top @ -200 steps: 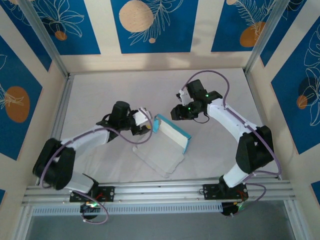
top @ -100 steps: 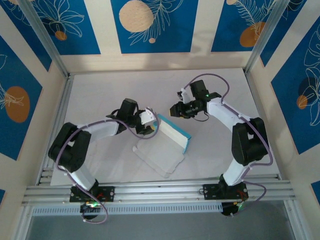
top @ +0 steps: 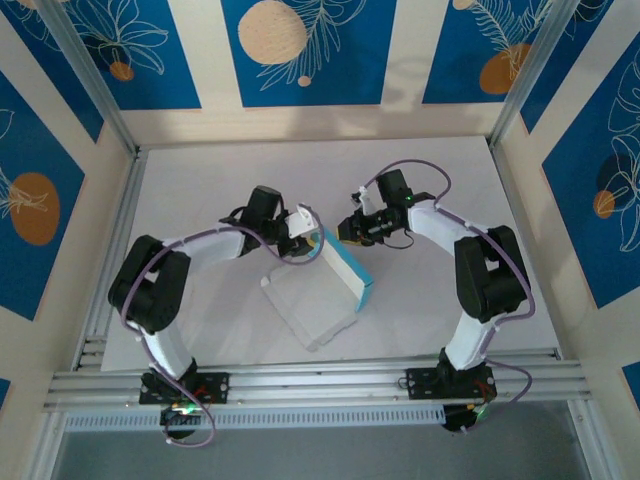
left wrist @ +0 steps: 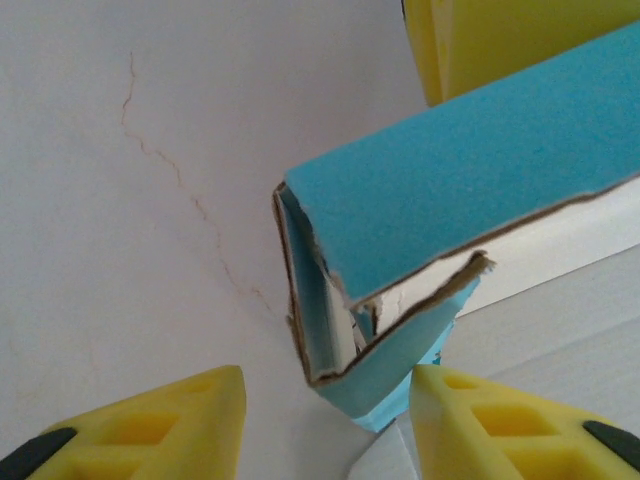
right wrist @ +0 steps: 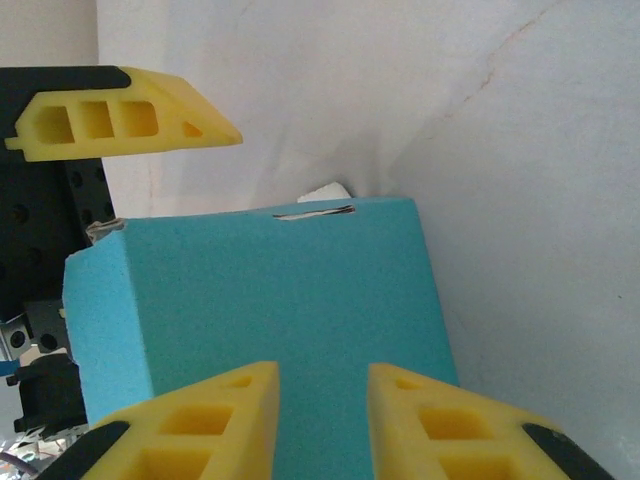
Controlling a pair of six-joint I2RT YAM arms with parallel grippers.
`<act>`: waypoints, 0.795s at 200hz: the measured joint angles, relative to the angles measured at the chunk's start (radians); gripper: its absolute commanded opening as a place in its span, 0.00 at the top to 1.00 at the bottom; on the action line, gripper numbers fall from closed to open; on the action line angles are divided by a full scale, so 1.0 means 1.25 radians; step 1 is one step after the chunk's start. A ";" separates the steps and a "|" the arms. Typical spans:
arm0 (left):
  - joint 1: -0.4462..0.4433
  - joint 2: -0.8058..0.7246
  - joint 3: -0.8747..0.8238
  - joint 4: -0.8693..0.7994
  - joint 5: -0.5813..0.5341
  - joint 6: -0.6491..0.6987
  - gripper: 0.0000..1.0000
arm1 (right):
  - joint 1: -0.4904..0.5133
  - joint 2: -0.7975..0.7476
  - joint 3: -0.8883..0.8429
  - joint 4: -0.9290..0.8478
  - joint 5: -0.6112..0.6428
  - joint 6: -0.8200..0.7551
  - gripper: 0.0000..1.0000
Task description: Fold the paper box
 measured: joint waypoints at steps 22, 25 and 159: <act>-0.003 0.011 0.013 -0.016 0.001 -0.002 0.56 | 0.001 0.004 -0.002 0.008 -0.010 0.003 0.71; -0.004 0.012 0.014 -0.017 0.001 -0.003 0.57 | 0.001 0.004 -0.003 0.009 -0.012 0.005 0.71; -0.062 0.028 -0.031 0.124 -0.103 -0.043 1.00 | -0.003 0.059 -0.053 0.148 -0.091 0.167 0.76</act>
